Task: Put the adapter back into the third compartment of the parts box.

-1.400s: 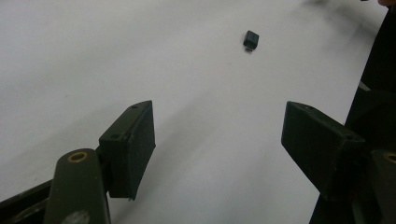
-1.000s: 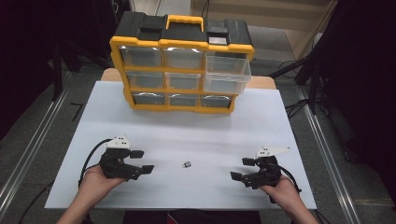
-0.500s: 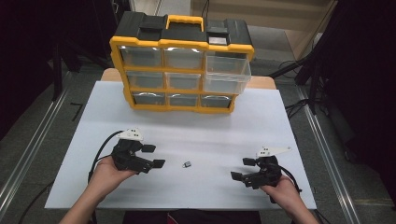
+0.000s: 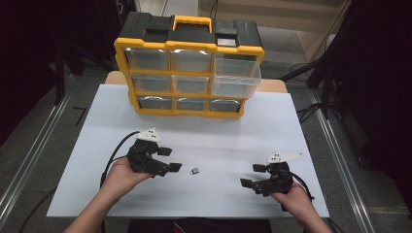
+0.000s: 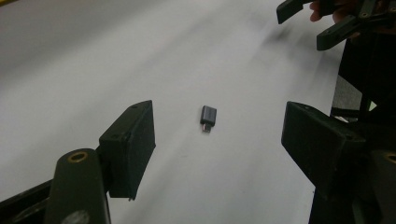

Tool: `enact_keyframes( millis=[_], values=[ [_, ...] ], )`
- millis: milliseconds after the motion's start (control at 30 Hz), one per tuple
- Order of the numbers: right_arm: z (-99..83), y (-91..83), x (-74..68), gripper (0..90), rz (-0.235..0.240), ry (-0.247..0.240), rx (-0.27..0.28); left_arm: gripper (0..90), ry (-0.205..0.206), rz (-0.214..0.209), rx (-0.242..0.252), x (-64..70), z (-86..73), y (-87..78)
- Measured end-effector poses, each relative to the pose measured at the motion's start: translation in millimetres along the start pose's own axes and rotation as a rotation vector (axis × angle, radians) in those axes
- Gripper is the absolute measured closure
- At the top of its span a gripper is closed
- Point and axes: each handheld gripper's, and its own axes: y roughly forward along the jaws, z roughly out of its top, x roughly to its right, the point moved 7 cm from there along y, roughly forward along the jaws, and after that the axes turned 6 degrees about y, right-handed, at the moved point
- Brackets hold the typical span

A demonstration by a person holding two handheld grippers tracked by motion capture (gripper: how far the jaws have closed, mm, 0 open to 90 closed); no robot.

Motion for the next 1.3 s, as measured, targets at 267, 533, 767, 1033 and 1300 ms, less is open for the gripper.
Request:
enact_keyframes(
  millis=[267, 533, 767, 1033, 1300],
  values=[
    [0.4, -0.4, 0.0, 12.9, 0.0, -0.003, 0.004, 27.1, 0.014, -0.01, -0.019, -0.3, 11.2, 17.3],
    [0.1, -0.8, 0.3, 12.9, 0.0, -0.001, 0.001, 27.1, 0.041, -0.024, -0.034, 3.4, 21.6, 35.7],
    [0.5, -1.2, 0.5, 12.9, 0.001, 0.002, 0.005, 27.2, 0.053, -0.047, -0.048, 6.7, 25.7, 51.4],
    [0.0, -0.9, 0.7, 12.9, -0.001, -0.002, 0.0, 28.5, 0.055, -0.035, -0.056, 5.2, 22.0, 59.8],
    [-0.4, -0.9, 1.0, 12.9, -0.003, -0.003, -0.003, 28.6, 0.066, -0.04, -0.121, 8.9, 7.0, 74.0]
  ],
)
